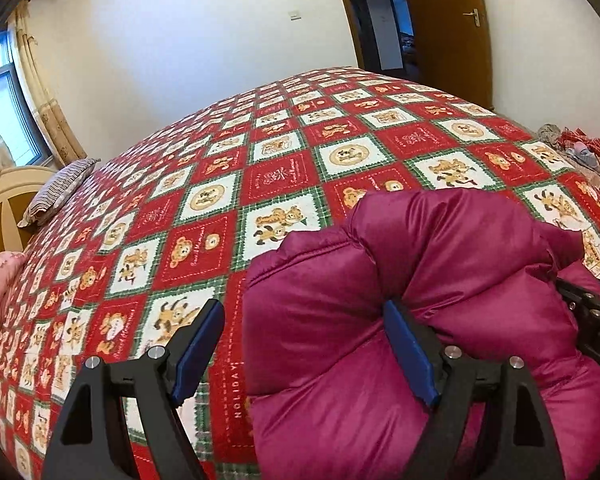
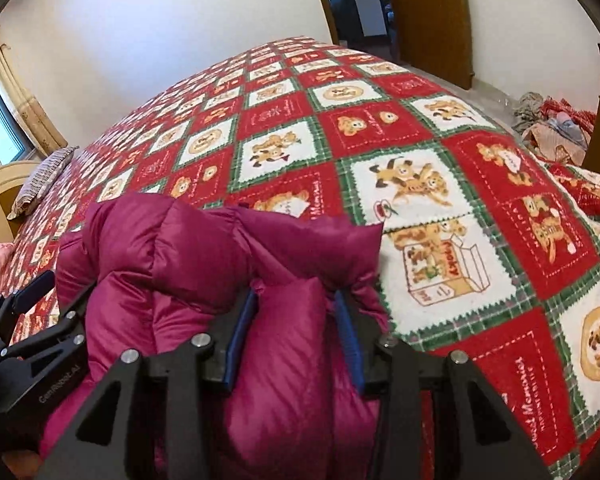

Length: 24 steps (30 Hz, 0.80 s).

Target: Fold large clothes

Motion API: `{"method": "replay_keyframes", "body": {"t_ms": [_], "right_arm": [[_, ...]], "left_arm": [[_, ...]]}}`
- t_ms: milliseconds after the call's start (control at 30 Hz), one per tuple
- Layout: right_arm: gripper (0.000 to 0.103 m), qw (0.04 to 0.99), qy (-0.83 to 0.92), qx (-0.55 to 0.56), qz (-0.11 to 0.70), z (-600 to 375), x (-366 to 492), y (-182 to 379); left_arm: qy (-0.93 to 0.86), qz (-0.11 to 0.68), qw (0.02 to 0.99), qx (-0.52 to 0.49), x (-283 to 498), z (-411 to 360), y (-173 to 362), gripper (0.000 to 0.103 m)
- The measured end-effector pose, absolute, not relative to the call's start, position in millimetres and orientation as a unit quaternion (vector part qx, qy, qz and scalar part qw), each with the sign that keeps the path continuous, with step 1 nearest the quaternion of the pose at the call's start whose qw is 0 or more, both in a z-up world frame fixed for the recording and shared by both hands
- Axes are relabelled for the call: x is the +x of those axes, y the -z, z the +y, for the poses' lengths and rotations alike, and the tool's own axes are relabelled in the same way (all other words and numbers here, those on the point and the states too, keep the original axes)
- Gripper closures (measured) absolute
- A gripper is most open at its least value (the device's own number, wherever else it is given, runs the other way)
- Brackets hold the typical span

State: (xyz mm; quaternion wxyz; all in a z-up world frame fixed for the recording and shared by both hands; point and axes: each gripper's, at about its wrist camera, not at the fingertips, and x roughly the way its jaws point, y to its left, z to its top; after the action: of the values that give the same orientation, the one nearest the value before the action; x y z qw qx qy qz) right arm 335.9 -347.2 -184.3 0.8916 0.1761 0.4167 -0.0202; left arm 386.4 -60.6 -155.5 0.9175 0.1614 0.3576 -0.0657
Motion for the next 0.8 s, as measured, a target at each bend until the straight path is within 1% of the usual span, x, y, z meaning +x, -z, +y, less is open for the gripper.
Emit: {"method": "replay_keyframes", "body": {"t_ms": [100, 200, 300, 433, 533, 567, 600, 667, 733, 767, 800], "right_arm": [[0.059, 0.892, 0.022, 0.174, 0.416, -346, 338, 186], [0.059, 0.892, 0.016, 0.197, 0.405, -351, 337, 191], [0.059, 0.893, 0.019, 0.188, 0.408, -348, 338, 189], [0.059, 0.893, 0.015, 0.192, 0.407, -350, 336, 187], [0.058, 0.888, 0.007, 0.197, 0.415, -354, 333, 183], [0.052, 0.886, 0.006, 0.199, 0.418, -357, 329, 178], [0.042, 0.886, 0.01, 0.204, 0.416, -361, 321, 171], [0.041, 0.897, 0.009, 0.234, 0.374, -372, 296, 155], [0.034, 0.902, -0.016, 0.269, 0.337, -382, 271, 144], [0.027, 0.901, -0.024, 0.277, 0.333, -385, 263, 143], [0.022, 0.899, -0.026, 0.279, 0.336, -386, 257, 144]], "left_arm": [[0.069, 0.367, 0.916, 0.146, 393, -59, 163, 0.02], [0.081, 0.382, 0.912, 0.126, 399, -57, 170, 0.02], [0.078, 0.38, 0.912, 0.132, 397, -60, 171, 0.02], [0.085, 0.375, 0.913, 0.137, 392, -56, 166, 0.019], [0.104, 0.404, 0.903, 0.098, 387, -32, 155, 0.019], [0.109, 0.414, 0.901, 0.072, 384, -19, 149, 0.019], [0.118, 0.422, 0.898, 0.043, 381, -4, 144, 0.019], [0.125, 0.426, 0.896, -0.003, 374, 21, 136, 0.019], [0.132, 0.429, 0.892, -0.05, 367, 43, 131, 0.019], [0.146, 0.431, 0.887, -0.078, 363, 52, 131, 0.019], [0.155, 0.433, 0.882, -0.097, 360, 57, 132, 0.019]]}}
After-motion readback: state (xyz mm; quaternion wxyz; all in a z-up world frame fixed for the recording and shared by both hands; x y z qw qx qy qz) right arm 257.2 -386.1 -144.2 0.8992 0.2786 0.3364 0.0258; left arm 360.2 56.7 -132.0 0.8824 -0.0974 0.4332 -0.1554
